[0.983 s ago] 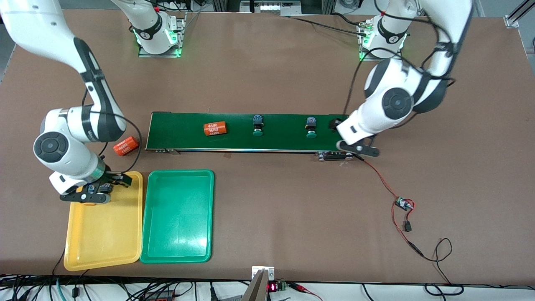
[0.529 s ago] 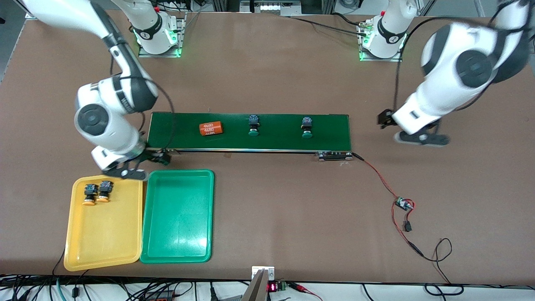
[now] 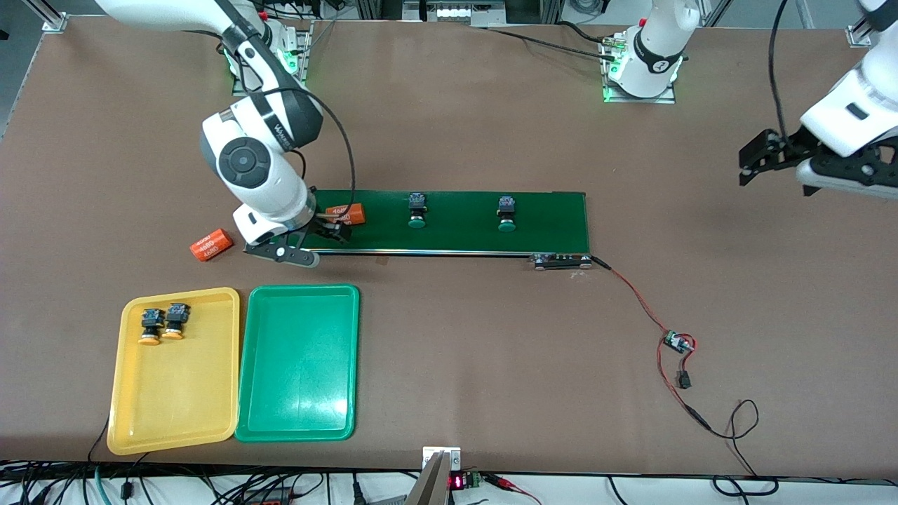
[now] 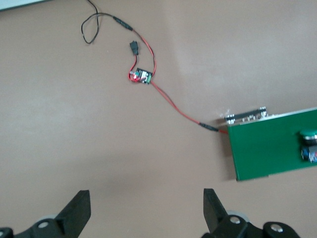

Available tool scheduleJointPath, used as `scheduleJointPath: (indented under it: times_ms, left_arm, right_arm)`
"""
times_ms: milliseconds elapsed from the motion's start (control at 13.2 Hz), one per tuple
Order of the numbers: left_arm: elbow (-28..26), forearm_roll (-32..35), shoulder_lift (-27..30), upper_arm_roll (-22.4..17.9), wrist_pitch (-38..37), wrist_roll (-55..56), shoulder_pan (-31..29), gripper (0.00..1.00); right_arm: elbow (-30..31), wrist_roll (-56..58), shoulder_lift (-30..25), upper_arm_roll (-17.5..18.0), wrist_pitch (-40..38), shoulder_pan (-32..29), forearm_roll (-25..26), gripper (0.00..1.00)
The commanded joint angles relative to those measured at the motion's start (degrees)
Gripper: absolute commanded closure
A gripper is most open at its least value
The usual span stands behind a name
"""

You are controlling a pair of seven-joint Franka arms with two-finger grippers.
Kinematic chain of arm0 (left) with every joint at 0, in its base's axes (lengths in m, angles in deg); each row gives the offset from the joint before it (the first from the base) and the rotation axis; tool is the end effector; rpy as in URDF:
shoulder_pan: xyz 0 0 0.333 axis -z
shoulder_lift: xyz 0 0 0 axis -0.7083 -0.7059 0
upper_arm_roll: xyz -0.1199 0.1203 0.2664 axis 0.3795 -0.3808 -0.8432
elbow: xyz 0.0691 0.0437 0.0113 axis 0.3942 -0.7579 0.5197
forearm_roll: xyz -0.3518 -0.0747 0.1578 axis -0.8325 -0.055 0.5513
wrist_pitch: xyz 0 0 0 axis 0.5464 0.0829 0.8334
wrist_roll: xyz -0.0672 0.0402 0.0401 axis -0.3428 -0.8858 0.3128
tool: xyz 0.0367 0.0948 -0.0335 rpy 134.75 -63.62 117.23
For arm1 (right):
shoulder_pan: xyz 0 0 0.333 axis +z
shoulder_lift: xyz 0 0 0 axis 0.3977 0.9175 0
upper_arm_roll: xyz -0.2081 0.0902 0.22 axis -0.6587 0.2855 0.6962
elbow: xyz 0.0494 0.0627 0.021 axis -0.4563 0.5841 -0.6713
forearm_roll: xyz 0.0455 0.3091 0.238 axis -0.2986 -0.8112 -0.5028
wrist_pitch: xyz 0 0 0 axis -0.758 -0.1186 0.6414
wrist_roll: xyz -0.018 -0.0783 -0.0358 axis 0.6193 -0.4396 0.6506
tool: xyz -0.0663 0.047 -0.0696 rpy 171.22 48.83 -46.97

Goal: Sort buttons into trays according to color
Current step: 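Grasp a green button on the belt while the left gripper withdraws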

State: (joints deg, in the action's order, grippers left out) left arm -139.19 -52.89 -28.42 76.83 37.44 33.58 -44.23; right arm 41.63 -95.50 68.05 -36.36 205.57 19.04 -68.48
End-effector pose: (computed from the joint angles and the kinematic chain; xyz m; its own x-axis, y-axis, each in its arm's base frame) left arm 0.5411 -0.0222 0.6027 0.9808 -0.1912 0.0390 -0.1901 -0.9813 -0.0298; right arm 0.5542 0.2695 0.3218 0.9796 -0.1941 -0.0517 -0.1939 -0.9810 0.0090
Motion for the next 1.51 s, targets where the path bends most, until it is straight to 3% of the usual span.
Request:
scheduleJointPath:
  times_ms: [0, 529, 1436]
  left_arm:
    - [3.72, 1.21, -1.46, -1.39, -4.02, -1.84, 0.19, 0.0]
    - [3.89, 0.6, -2.69, -0.69, -6.14, 3.08, 0.98, 0.0]
    - [5.74, 0.68, -6.21, -0.51, -3.85, 3.96, 2.04, 0.0]
  right_arm:
    - [0.79, -1.36, 0.41, 1.05, 0.81, 0.77, -0.98, 0.0]
    - [0.52, -1.63, 2.0, 1.05, 2.66, 6.93, -1.33, 0.0]
    - [0.87, -1.54, 3.93, 1.05, 2.13, 10.45, -1.33, 0.0]
